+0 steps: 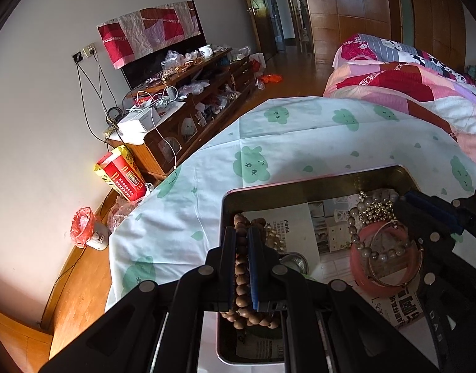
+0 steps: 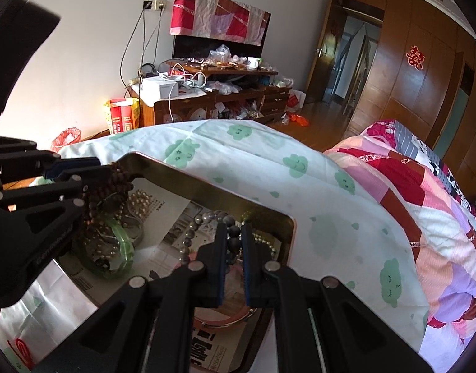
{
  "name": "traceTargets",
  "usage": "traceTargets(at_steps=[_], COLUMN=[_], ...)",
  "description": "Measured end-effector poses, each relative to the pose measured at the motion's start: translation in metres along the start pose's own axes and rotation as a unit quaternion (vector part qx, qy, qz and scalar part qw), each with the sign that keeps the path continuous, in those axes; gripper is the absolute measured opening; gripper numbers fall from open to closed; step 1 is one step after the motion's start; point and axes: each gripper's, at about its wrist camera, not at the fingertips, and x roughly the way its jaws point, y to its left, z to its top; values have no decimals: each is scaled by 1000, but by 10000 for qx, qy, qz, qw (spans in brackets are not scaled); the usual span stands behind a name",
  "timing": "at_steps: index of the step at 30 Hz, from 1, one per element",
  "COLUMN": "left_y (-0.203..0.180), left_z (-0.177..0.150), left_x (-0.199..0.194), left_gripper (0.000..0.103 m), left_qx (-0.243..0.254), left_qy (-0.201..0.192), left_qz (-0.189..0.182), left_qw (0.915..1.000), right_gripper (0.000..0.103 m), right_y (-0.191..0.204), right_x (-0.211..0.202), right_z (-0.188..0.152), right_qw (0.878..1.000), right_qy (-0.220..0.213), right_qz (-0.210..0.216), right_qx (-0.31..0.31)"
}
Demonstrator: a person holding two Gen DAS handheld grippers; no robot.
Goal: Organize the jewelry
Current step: 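Open the right tool over the tin while the left tool releases the wooden beads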
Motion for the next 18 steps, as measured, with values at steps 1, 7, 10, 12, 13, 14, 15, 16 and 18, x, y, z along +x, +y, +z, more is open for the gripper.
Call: traceTargets(at_steps=[1,7,10,12,13,14,15,16,18], left_y=[-1,-6,-6,-6,-7,-7,-8,-8,-7], left_z=[0,0,0,0,0,-1,-1,-1,-2], left_x=[1,3,2,4,4,4,5,6,7], left_gripper=[7,7,7,7,8,9,12,25,60], left_qx=[2,37,24,-4,-7,11,32,38,-4], left_qy=[6,-7,-43,-23,-17,-22,-11,8,9], left_qz=[-14,1,13,18,-16,-8,51,110,271], left_qw=[10000,10000,10000,10000,10000,10000,10000,9999,9996], right_gripper=[10,10,10,10,10,10,11,11,22], right_y=[0,-1,-1,-1,-2,-2,-3,-3,-3], right_x=[1,6,7,8,9,9,9,10,9], right_z=[0,-2,-3,-3,-3,-4,-4,-5,-6], right_qw=[10000,10000,9999,9999,9999,9999,9998,9998,9998], right_qy=[11,69,86,99,117,127,138,148,166], right_qz=[-12,-20,-54,-102,-112,-103,-109,-110,-120], right_qx=[-9,9,1,2,11,25,35,45,57])
